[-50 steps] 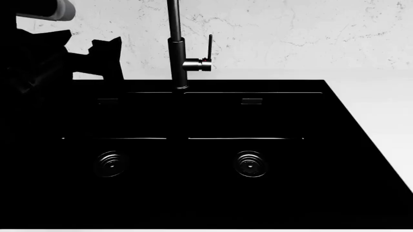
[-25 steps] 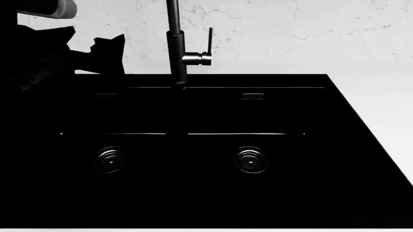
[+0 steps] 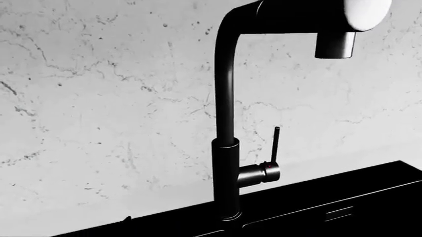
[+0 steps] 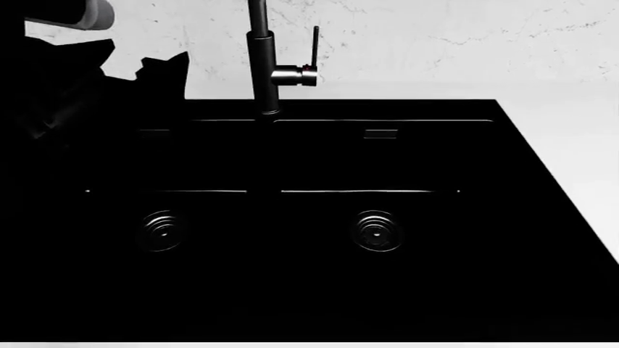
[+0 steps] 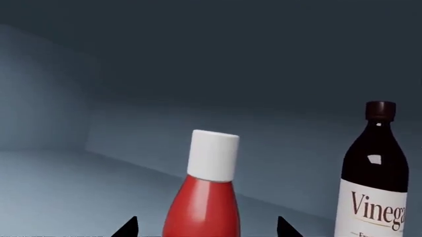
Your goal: Pick the chicken breast from the plate and place it on the cutting board. Then pick the condiment bottle from the cabinet and place it next to the cutting board.
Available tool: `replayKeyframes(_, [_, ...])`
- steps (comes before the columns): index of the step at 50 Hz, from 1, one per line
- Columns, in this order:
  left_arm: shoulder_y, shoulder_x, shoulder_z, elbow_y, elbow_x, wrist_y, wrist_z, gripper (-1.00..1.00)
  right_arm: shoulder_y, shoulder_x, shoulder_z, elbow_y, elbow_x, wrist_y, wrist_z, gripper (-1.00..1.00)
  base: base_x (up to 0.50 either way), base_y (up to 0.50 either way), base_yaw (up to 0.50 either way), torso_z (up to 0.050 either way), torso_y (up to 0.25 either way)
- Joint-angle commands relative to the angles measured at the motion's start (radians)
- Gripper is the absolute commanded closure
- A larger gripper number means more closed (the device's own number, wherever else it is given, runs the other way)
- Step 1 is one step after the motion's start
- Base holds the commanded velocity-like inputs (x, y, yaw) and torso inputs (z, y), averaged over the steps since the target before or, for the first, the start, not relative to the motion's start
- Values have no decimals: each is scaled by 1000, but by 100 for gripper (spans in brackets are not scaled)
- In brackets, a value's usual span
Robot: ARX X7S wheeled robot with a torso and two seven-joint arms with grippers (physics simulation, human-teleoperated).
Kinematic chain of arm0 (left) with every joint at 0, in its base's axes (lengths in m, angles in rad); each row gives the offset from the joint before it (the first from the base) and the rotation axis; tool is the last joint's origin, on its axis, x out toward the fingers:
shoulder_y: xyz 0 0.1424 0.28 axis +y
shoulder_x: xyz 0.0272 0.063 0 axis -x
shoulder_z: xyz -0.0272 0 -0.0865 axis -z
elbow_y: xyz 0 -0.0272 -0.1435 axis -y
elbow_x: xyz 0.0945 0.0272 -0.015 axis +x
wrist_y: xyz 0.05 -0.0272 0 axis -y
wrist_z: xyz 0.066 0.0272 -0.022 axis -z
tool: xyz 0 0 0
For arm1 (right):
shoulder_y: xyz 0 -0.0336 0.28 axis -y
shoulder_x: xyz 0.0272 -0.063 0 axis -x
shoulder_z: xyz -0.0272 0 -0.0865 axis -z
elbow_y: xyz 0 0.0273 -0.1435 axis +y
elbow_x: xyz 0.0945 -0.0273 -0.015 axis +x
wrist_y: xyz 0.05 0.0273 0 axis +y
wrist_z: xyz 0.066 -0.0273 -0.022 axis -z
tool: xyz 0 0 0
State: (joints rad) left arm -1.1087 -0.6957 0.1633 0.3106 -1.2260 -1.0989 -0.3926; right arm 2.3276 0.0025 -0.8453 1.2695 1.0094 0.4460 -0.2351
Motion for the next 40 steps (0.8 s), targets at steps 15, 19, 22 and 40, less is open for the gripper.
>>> replayKeyframes(15, [10, -6, 9, 3, 8, 17, 9, -100, -66, -2, -104, 39, 57, 21, -3, -100, 0, 0, 0, 0, -60])
replayKeyframes(19, [12, -11, 21, 9, 22, 23, 24, -100, -71, -2, -92, 39, 48, 31, 8, -100, 0, 0, 0, 0, -128])
replayKeyframes(22, [15, -8, 16, 6, 16, 24, 18, -100, -72, -2, -84, 39, 41, 37, 12, -100, 0, 0, 0, 0, -183])
replayKeyframes(40, [27, -10, 6, 0, 4, 31, 2, -100, -72, -2, -84, 39, 41, 37, 12, -100, 0, 0, 0, 0, -10])
